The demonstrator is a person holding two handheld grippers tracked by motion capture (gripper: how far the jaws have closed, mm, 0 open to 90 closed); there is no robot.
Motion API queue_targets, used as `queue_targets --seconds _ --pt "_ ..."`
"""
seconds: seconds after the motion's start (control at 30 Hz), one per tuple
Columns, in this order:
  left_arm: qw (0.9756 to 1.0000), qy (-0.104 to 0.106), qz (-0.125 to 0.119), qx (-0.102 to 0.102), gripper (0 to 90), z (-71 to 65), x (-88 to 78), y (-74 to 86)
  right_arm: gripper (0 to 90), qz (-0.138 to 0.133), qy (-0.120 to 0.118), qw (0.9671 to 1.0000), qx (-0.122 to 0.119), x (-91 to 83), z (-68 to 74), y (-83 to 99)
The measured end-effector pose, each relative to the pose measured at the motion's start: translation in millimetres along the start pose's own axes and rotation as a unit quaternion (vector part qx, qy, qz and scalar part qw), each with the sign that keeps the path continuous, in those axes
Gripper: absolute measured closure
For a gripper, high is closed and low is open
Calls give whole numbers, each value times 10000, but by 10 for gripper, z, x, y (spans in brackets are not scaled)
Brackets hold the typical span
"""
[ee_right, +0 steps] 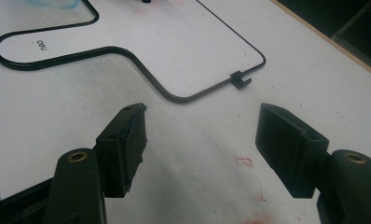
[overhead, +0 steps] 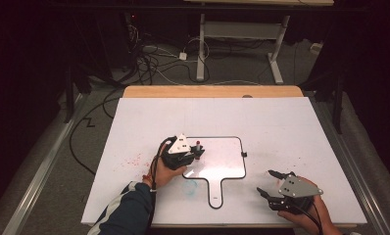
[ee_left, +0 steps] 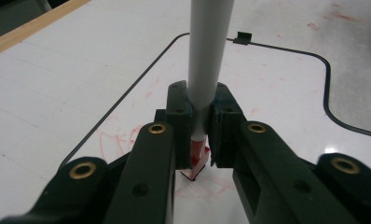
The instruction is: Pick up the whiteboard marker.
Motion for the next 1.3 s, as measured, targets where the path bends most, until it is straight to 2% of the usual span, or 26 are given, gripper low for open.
queue_targets --seconds 0.3,0.47,0.53,0.63,0.73,0.87,0.93,1.0,1.07,1.13,1.2,1.23,1.3 --pt "9997 223 -52 -21 788 -115 -79 48 344 6 -1 10000 -19 -13 9 -4" --pt "9995 289 -76 119 787 -198 -87 45 344 7 -37 10000 -61 -10 19 -13" --pt "9994 288 -73 180 787 -192 -89 45 344 15 -51 10000 -65 -5 19 -12" --pt "9996 17 -36 285 788 -121 -68 40 344 28 -49 10000 -72 -1 23 -9" --pt "9998 -161 -66 73 788 22 -34 51 344 44 -55 10000 -62 8 19 -5" --pt "9995 -312 -84 -29 788 122 -20 64 344 42 -58 9999 -84 13 23 -7" --pt "9994 -286 -96 -153 788 137 -37 81 344 56 -57 10000 -60 15 18 -2" --pt "9996 -240 -57 -135 787 114 -67 86 344 61 -56 9999 -64 12 17 1" --pt "9997 -25 -88 -245 787 50 -101 100 344 42 -43 10000 -75 -2 16 2" --pt "9998 151 -101 -88 787 -81 -115 92 344 32 -37 10000 -66 -7 12 3" --pt "9996 237 -62 125 787 -199 -110 60 344 24 -30 10000 -44 -5 12 2" --pt "9995 228 -49 190 788 -223 -103 50 344 28 -35 10000 -41 -2 13 2" --pt "9995 217 -35 212 787 -186 -94 46 344 42 -43 10000 -59 2 23 -2"
Point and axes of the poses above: each handheld gripper's, and its own axes: x roughly forward along the jaws, y roughly out of its underside, z roughly to its left, the point moved 1 cm from there along x, roughly forward along the jaws, and after that the axes turned 3 degrees about -y, right-handed, at the moved point
